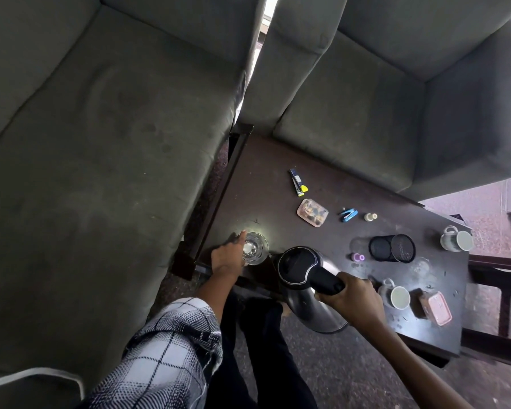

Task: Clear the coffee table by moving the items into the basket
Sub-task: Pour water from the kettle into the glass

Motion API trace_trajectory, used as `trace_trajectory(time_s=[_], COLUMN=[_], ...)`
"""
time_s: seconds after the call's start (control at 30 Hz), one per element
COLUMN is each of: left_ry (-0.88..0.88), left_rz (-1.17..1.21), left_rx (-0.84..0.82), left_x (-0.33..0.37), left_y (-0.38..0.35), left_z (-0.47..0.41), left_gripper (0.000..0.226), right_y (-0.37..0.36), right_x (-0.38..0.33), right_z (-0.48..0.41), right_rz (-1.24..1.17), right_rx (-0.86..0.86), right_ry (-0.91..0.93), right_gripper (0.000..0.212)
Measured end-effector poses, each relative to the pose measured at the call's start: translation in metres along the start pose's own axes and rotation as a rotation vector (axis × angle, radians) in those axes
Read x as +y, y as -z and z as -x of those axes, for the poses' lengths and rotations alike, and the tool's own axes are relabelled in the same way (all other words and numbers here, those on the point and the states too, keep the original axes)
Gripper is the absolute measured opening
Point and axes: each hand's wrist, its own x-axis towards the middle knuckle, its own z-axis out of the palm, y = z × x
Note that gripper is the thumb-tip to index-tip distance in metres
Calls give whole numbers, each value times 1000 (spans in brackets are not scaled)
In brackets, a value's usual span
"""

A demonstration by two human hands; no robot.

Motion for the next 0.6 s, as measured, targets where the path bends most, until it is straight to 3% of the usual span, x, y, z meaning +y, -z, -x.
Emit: trace_trajectory(time_s=[0.6], left_ry=[30], left_rz=[34], left_rx=[-5], left_x=[-1], left_y=[-7], left_z=[-6], left_gripper=[73], right_y=[1], right_x=[-4], right_z=[3], right_rz=[32], right_rx=[9], right_ry=[19], right_gripper=[40])
